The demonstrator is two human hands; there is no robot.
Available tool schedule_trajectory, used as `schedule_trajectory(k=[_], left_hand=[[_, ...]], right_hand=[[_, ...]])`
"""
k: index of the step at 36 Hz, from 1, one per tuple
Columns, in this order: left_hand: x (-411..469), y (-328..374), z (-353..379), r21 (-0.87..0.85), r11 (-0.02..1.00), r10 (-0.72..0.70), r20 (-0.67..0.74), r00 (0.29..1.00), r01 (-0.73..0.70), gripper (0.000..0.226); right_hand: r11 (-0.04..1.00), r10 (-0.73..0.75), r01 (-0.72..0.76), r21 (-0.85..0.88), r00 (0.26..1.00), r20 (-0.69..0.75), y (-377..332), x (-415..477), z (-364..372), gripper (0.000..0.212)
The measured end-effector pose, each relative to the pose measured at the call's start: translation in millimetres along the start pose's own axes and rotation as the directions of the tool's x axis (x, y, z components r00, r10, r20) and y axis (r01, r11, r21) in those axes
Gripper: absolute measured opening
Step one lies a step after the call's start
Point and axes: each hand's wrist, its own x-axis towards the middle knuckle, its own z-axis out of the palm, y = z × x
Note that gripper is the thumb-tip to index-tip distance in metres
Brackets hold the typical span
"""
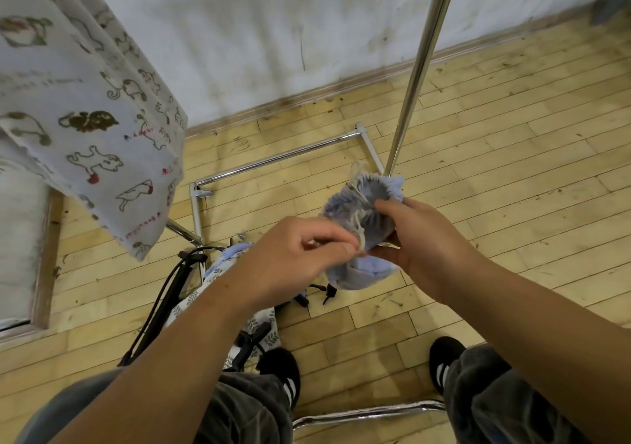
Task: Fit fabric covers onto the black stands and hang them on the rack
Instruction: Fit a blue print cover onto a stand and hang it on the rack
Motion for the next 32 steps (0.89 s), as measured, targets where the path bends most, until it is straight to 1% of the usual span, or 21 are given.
schedule_trajectory(k=[2, 4, 7, 9, 11, 12, 14, 15, 16, 17, 18, 19, 20, 23, 25, 27, 29, 32], left_hand=[[1, -2, 2, 0.025, 0.999, -0.036, 0.124, 0.992, 0.033, 0.019], [1, -4, 3, 0.02, 0.995, -0.1, 0.229, 0.968, 0.098, 0.03], [0, -5, 5, -0.016, 0.981, -0.174, 0.342, 0.923, 0.191, 0.046], [-1, -5, 6, 0.002, 0.979, -0.188, 0.384, 0.904, 0.202, 0.045], [-1, -4, 6, 0.019, 0.987, -0.156, 0.339, 0.928, 0.159, 0.034], [-1, -2, 6, -0.003, 0.992, -0.122, 0.274, 0.954, 0.127, 0.028], [-1, 1, 4, -0.069, 0.996, -0.058, 0.066, 0.996, 0.063, 0.022], [-1, 1, 2, -0.076, 0.997, -0.023, -0.062, 0.998, 0.018, 0.019], [1, -1, -1, -0.051, 0.998, 0.024, -0.181, 0.983, -0.033, 0.017], [2, -4, -3, 0.005, 0.997, 0.073, -0.264, 0.962, -0.075, 0.013], [4, -7, -4, 0.061, 0.993, 0.115, -0.303, 0.946, -0.101, 0.009], [5, -9, -4, 0.106, 0.988, 0.141, -0.294, 0.945, -0.114, 0.006], [6, -10, -3, 0.138, 0.983, 0.154, -0.245, 0.957, -0.123, 0.006], [6, -11, 2, 0.216, 0.968, 0.148, -0.07, 0.986, -0.13, 0.02], [6, -11, 5, 0.246, 0.958, 0.158, -0.036, 0.987, -0.145, 0.021], [7, -12, 6, 0.245, 0.96, 0.161, -0.081, 0.984, -0.137, 0.018], [8, -14, 4, 0.215, 0.969, 0.165, -0.176, 0.971, -0.125, 0.015], [9, -17, 2, 0.186, 0.973, 0.189, -0.306, 0.933, -0.136, 0.02]], right_hand=[[1.0, -0.017, 0.017, -0.001, 1.0, -0.025, 0, 0, 0, 0.022], [0.999, -0.033, 0.032, -0.028, 0.999, -0.037, 0, 0, 1, 0.024], [0.997, -0.041, 0.038, -0.068, 0.998, -0.042, 0, 0, 1, 0.026], [0.997, -0.037, 0.033, -0.071, 0.998, -0.058, 0, 1, 2, 0.027], [0.996, -0.046, 0.041, -0.084, 0.997, -0.066, -1, 1, 2, 0.028], [0.994, -0.056, 0.05, -0.097, 0.996, -0.063, -2, 1, 2, 0.028], [0.988, -0.08, 0.072, -0.134, 0.995, -0.057, -3, 1, 2, 0.028], [0.984, -0.091, 0.082, -0.158, 0.994, -0.055, -3, 1, 1, 0.028], [0.98, -0.101, 0.09, -0.177, 0.993, -0.054, -3, 1, 1, 0.027], [0.977, -0.109, 0.097, -0.192, 0.993, -0.053, -3, 0, 2, 0.026], [0.974, -0.114, 0.102, -0.205, 0.992, -0.051, -3, 0, 2, 0.024], [0.97, -0.119, 0.105, -0.218, 0.992, -0.049, -3, 0, 2, 0.023], [0.967, -0.122, 0.108, -0.229, 0.991, -0.046, -2, 0, 2, 0.022], [0.959, -0.131, 0.12, -0.256, 0.991, -0.025, -2, 0, 3, 0.023], [0.954, -0.142, 0.133, -0.271, 0.99, -0.014, -2, 1, 3, 0.025], [0.948, -0.158, 0.15, -0.279, 0.987, -0.005, -1, 2, 2, 0.021], [0.941, -0.177, 0.166, -0.293, 0.984, -0.009, -1, 3, 1, 0.017], [0.914, -0.224, 0.207, -0.35, 0.975, -0.009, -4, 1, 0, 0.013]])
